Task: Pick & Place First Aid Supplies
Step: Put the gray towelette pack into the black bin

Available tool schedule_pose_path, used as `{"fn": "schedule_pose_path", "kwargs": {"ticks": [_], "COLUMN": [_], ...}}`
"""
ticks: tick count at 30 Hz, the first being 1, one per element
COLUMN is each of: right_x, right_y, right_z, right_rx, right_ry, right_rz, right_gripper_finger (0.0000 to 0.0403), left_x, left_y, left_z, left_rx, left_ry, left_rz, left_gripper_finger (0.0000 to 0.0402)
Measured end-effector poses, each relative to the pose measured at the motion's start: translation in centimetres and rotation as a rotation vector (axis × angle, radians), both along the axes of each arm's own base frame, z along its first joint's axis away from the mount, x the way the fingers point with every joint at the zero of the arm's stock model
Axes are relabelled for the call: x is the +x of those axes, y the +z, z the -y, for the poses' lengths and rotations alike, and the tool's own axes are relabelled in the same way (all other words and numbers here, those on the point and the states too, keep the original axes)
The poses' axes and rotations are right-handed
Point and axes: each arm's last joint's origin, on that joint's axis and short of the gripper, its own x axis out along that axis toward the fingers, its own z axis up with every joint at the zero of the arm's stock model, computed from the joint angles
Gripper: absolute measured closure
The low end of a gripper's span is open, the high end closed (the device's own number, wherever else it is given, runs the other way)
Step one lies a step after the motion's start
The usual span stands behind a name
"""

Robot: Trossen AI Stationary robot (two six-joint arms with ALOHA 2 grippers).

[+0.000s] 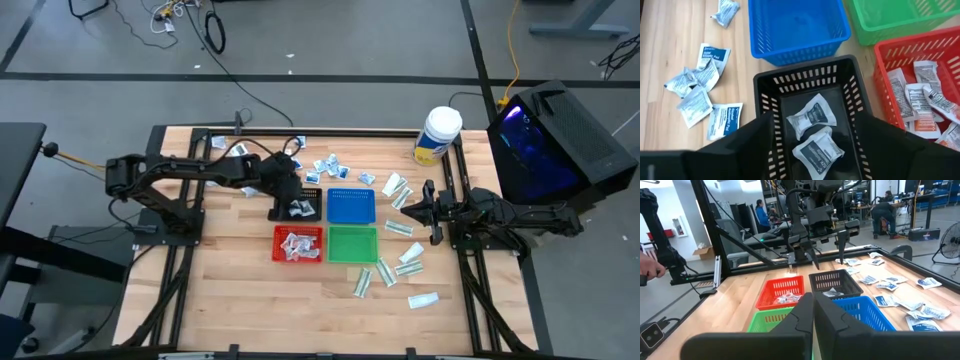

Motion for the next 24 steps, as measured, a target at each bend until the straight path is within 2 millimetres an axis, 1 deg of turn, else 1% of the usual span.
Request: {"fn": "schedule_pose_path", "kwargs": {"ticks": [2, 5, 9, 12, 18, 21, 24], "right_x": [0.0, 0.0, 0.0, 0.0, 0.0, 0.0, 0.0], "right_y": [0.0, 0.0, 0.0, 0.0, 0.0, 0.0, 0.0], "right_z": [0.0, 0.0, 0.0, 0.0, 0.0, 0.0, 0.0], "right_rx": [0.0, 0.0, 0.0, 0.0, 0.0, 0.0, 0.0], "right_ry": [0.0, -0.001, 0.0, 0.0, 0.0, 0.0, 0.0], "right_rz": [0.0, 0.0, 0.0, 0.0, 0.0, 0.0, 0.0], "right_gripper_finger": [0.0385, 0.0385, 0.0385, 0.0385, 0.0385, 0.0385, 0.0385], "left_x": [-0.1, -0.3, -0.4, -0.8, -2.2, -3.1, -4.1], "left_y": [0.4, 1.5, 3.3, 4.1, 3.9, 3.5, 3.1], "left_z": [0.0, -0.3, -1.6, -3.0, -5.2, -5.7, -5.8], "left_rx": [-0.015, -0.022, -0.038, -0.059, -0.09, -0.084, -0.067], "left_ry": [0.027, 0.073, 0.171, 0.255, 0.397, 0.464, 0.508], "left_rz": [0.005, -0.02, -0.042, -0.048, -0.108, -0.179, -0.281], "left_gripper_finger": [0.011, 0.0109, 0.0109, 0.0109, 0.0109, 0.0109, 0.0109]}}
